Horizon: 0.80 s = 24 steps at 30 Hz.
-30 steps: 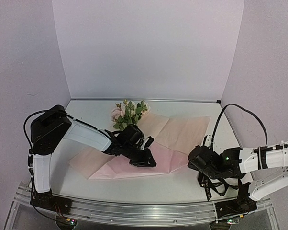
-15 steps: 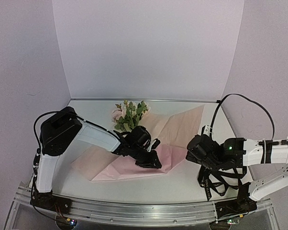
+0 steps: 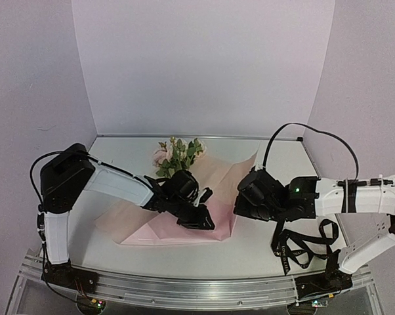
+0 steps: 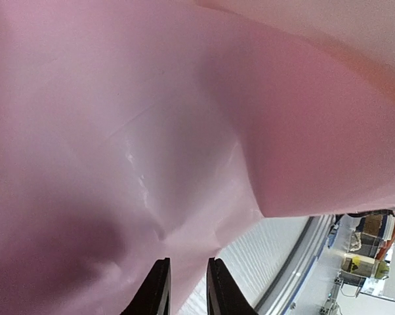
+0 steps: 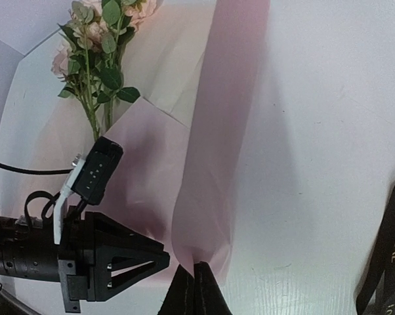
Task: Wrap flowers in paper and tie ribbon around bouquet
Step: Fold the one-fourth-folded wrapping paper at the center of the board.
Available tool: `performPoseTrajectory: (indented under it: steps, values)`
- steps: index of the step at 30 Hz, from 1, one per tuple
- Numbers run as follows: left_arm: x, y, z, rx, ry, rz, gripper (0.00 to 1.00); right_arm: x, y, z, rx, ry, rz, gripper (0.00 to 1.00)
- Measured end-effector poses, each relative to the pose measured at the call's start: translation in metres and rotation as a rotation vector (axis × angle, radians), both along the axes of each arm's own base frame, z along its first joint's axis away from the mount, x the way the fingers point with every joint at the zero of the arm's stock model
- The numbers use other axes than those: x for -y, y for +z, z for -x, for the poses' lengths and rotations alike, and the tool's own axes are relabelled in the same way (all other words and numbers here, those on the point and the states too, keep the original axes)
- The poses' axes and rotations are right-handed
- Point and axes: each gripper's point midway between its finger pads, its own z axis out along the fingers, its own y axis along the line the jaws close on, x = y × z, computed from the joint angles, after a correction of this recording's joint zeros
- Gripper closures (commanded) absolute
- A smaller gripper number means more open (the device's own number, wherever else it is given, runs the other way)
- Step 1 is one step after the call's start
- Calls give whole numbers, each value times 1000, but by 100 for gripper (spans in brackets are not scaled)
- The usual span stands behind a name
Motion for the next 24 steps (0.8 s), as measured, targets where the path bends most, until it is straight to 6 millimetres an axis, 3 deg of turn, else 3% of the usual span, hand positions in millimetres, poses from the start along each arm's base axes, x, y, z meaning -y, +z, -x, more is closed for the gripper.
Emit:
performPoseTrajectory:
  steps: [6, 10, 13, 16, 22, 24]
  values:
    - [-46, 53, -14, 30, 75, 81, 85, -23, 6, -3, -16, 55, -15, 100]
    - [-87, 67, -23, 31, 162, 94, 88, -37, 2, -4, -38, 89, -7, 100]
    - [-111, 52, -16, -6, 195, 54, 90, -48, 0, -6, -53, 112, -2, 100]
    - [-124, 29, -1, -60, 188, -3, 92, -59, -2, -6, -69, 139, -3, 100]
    - [-132, -17, 3, -141, 196, -96, 95, -87, -6, -7, -106, 193, -31, 100]
    - [-133, -23, 1, -161, 196, -98, 96, -96, -12, -5, -125, 216, -46, 100]
